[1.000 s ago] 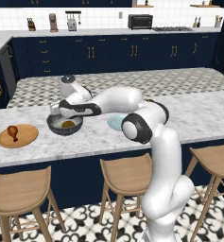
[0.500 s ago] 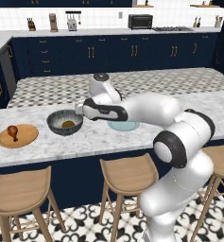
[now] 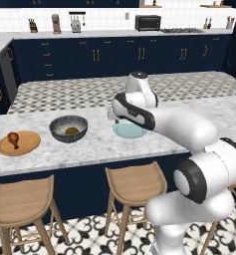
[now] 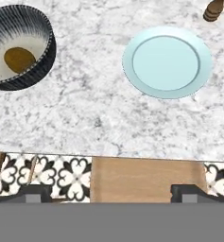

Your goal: Pick the chicken drumstick and avocado from their plates and place them in the bowl. Then put the bowl in the fridge.

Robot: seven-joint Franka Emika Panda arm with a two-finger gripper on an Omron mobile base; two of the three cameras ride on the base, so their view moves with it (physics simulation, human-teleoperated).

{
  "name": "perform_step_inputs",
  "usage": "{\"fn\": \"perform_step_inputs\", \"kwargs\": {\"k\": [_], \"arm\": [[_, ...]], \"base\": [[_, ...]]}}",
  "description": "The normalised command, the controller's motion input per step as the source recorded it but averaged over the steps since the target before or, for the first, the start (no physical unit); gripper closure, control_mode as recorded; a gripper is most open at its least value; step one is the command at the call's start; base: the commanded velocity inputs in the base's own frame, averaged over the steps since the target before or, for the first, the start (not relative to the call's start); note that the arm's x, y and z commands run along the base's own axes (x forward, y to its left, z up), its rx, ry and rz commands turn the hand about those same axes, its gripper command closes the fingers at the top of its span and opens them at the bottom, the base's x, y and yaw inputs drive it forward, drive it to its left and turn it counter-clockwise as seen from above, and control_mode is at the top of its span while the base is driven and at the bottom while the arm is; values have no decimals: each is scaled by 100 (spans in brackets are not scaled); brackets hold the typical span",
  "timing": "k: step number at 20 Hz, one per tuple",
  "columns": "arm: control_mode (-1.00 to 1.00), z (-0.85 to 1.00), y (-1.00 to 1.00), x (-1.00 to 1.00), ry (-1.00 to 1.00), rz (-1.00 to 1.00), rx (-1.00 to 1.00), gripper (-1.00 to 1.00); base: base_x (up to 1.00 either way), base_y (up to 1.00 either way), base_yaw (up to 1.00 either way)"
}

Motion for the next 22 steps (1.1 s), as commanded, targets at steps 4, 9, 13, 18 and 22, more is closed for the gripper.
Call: {"fn": "perform_step_inputs", "kwargs": {"k": [4,9,13,18,22], "arm": [[-100,20,-57,-75,0,-24,0,-100],[100,12,-23,-52,0,-11,0,-100],[100,0,0,0,0,0,0,-100],[100,0,0,0,0,0,0,-100],[100,0,0,0,0,0,0,-100]], "base": [[0,0,0],[-37,3,-5],[-77,88,14],[-21,100,13],[14,100,3]]}}
